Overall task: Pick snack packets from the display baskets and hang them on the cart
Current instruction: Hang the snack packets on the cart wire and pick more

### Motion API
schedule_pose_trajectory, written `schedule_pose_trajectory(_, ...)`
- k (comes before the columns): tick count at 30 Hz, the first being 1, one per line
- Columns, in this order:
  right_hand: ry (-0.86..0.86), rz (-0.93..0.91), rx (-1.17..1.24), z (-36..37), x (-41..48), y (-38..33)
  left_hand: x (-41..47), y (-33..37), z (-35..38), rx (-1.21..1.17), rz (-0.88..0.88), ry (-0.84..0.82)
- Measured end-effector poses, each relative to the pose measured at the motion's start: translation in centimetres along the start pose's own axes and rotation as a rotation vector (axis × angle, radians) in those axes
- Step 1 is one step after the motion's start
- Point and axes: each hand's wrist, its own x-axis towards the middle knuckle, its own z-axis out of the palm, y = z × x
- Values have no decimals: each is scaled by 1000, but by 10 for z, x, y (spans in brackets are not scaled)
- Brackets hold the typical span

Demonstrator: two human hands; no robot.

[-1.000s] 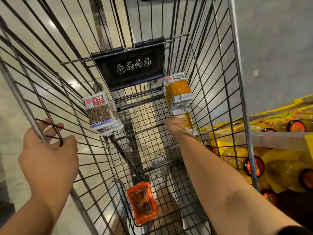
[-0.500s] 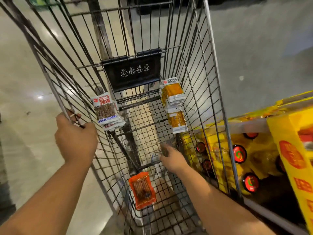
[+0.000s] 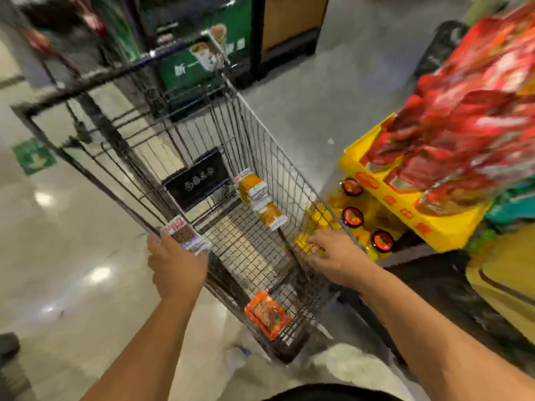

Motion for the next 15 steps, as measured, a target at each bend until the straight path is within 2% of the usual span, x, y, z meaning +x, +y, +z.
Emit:
schedule_pose_trajectory(6,172,50,123,-32,-105,31,-65,76,-18,177,434,-66)
schedule_pose_trajectory(10,336,85,221,-65,-164,66,-135,131,-19,85,692,-118)
schedule_pose_trajectory(13,514,122,252,-85,-209,103,-187,174,-4,36,885,-105)
schedule_pose_trajectory(15,564,133,250,-91,-235,129,-220,203,9,21,964,-87)
